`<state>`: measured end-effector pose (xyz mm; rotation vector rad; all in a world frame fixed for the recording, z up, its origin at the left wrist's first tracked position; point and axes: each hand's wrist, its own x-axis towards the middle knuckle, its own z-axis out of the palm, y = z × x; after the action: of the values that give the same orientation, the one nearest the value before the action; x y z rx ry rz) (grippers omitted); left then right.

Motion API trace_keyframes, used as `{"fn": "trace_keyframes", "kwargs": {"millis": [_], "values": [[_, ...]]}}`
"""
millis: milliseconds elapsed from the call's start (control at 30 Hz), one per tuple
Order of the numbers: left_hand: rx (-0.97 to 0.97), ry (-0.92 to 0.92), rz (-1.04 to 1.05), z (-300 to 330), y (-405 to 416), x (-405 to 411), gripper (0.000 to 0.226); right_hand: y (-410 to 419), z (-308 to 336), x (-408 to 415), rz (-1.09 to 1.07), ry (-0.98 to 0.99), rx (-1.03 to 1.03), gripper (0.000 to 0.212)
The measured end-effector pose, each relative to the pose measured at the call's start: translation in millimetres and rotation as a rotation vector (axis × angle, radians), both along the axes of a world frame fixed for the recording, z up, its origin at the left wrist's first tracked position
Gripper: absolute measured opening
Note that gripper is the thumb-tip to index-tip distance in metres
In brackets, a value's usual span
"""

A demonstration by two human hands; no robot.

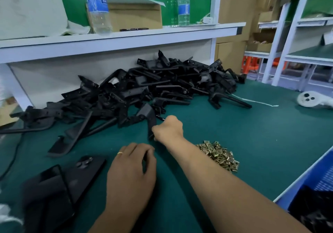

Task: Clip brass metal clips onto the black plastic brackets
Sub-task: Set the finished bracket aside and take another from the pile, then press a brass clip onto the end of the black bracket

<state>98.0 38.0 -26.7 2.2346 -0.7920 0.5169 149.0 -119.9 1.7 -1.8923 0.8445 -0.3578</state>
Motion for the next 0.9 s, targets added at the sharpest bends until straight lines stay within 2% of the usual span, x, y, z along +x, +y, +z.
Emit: {"fn": "trace_keyframes", "kwargs": {"millis": [133,200,267,400,500,633,767,833,900], "values": [[-0.098,0.046,0.011,-0.4,2.0,1.9,0.036,9.9,4.2,-28.4,-0.086,-0.095,0.134,0.016],[-0.136,0.129,0.031,-0.2,1.2,3.2,0.051,21.5,-1.1,-54.6,-0.116,-0.21,0.145,0.024],[-0.149,0.231,0.005,-1.7,0.2,4.3,0.061,40.1,-10.2,-84.3,-0.129,-0.326,0.195,0.023],[-0.221,0.425,-0.127,-1.6,-1.9,5.0,0.073,73.8,-29.2,-134.6,0.018,-0.393,0.281,0.011],[-0.193,0.467,-0.183,0.0,-2.6,4.7,0.07,76.3,-34.6,-157.6,0.152,-0.359,0.274,0.012],[-0.147,0.413,-0.272,-2.7,-2.5,2.4,0.055,67.3,-33.1,-169.0,0.3,-0.355,0.266,0.014],[-0.123,0.31,-0.367,-1.9,-0.1,2.0,0.05,46.0,-39.8,-179.8,0.393,-0.259,0.046,0.015],[-0.057,0.184,-0.339,-2.6,0.5,3.8,0.046,26.4,-43.4,-184.2,0.305,-0.295,-0.176,0.013],[-0.025,0.154,-0.314,-5.1,1.9,7.5,0.045,4.8,-45.3,-186.8,0.144,-0.326,-0.454,0.009]]}}
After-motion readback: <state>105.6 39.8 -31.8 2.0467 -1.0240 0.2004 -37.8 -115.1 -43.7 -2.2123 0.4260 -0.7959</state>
